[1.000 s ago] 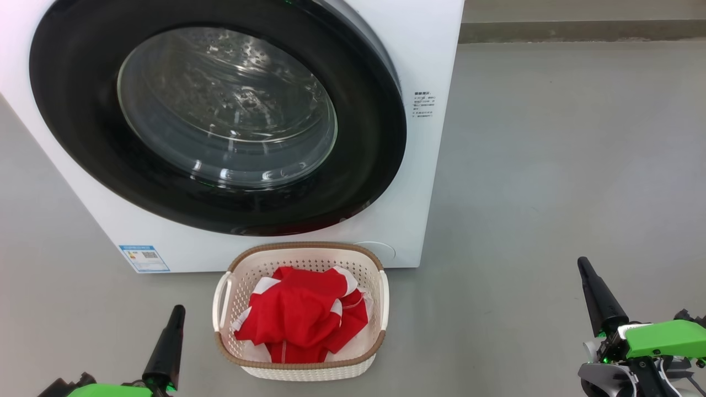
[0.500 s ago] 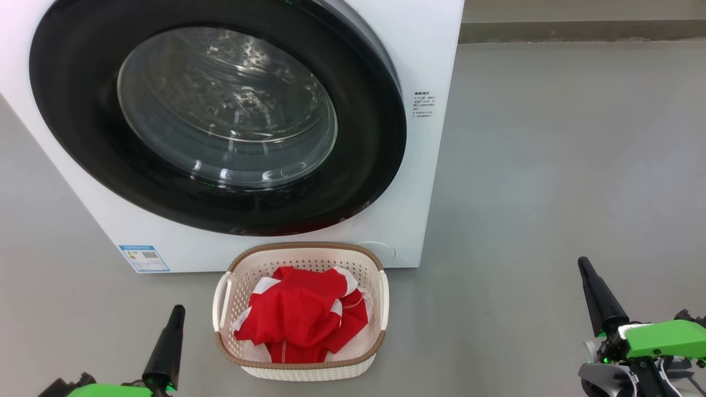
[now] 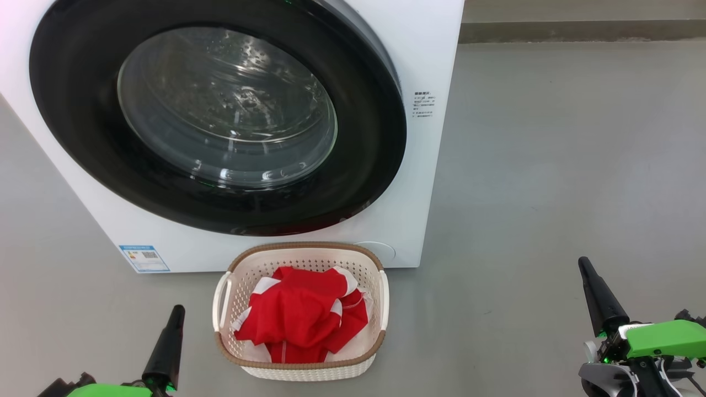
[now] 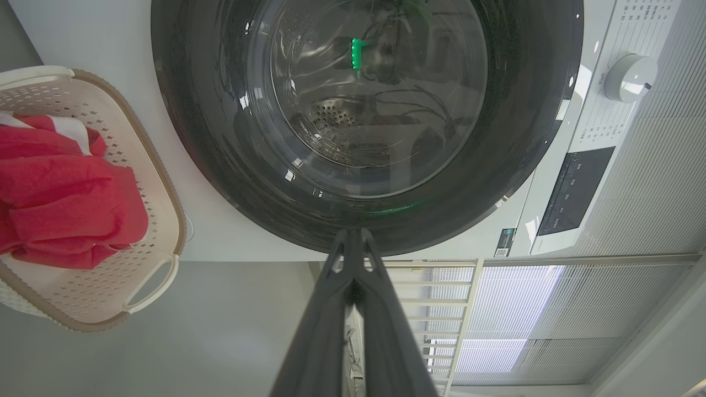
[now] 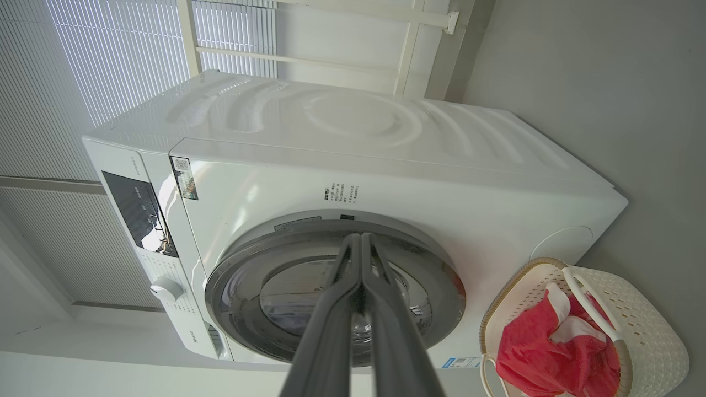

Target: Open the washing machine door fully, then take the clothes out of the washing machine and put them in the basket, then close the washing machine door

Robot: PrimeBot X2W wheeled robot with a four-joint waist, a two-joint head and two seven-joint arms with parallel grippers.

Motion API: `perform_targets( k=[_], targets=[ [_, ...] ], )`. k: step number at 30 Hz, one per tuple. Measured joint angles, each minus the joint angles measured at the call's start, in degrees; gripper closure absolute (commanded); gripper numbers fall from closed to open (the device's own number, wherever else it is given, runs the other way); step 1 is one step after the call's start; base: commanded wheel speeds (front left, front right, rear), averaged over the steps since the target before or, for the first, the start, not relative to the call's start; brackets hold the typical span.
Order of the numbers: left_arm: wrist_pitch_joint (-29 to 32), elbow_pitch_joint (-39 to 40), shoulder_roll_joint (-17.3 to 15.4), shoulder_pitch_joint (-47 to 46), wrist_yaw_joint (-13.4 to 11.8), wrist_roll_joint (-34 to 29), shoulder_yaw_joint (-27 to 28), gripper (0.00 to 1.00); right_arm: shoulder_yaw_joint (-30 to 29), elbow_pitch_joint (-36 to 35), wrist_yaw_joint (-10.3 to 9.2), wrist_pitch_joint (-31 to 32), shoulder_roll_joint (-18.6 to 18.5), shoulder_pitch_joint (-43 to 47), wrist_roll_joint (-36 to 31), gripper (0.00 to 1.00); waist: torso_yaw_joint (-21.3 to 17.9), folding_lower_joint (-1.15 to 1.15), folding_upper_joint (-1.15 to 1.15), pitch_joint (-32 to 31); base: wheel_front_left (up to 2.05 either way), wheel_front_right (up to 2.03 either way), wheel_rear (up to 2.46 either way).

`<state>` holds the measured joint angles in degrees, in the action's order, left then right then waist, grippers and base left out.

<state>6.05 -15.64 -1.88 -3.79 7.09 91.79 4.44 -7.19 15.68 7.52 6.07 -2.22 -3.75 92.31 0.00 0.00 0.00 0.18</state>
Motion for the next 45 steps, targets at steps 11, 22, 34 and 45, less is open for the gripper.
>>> perform_targets(
  k=[11, 22, 34, 45],
  targets=[
    [0.01, 0.00, 0.00, 0.00, 0.00, 0.00, 0.01, 1.00, -0.03, 0.00, 0.00, 0.00, 0.00, 0.00, 0.00, 1.00, 0.00, 0.00, 0.00, 0.00, 0.00, 0.00, 0.00],
    [0.01, 0.00, 0.00, 0.00, 0.00, 0.00, 0.02, 1.00, -0.07, 0.00, 0.00, 0.00, 0.01, 0.00, 0.00, 1.00, 0.00, 0.00, 0.00, 0.00, 0.00, 0.00, 0.00],
    [0.01, 0.00, 0.00, 0.00, 0.00, 0.00, 0.02, 1.00, -0.09, 0.00, 0.00, 0.00, 0.01, 0.00, -0.01, 1.00, 0.00, 0.00, 0.00, 0.00, 0.00, 0.00, 0.00],
    [0.01, 0.01, 0.00, 0.00, 0.00, 0.00, 0.03, 1.00, -0.11, 0.00, 0.00, 0.00, 0.01, 0.00, -0.01, 1.00, 0.00, 0.00, 0.00, 0.00, 0.00, 0.00, 0.00]
  ],
)
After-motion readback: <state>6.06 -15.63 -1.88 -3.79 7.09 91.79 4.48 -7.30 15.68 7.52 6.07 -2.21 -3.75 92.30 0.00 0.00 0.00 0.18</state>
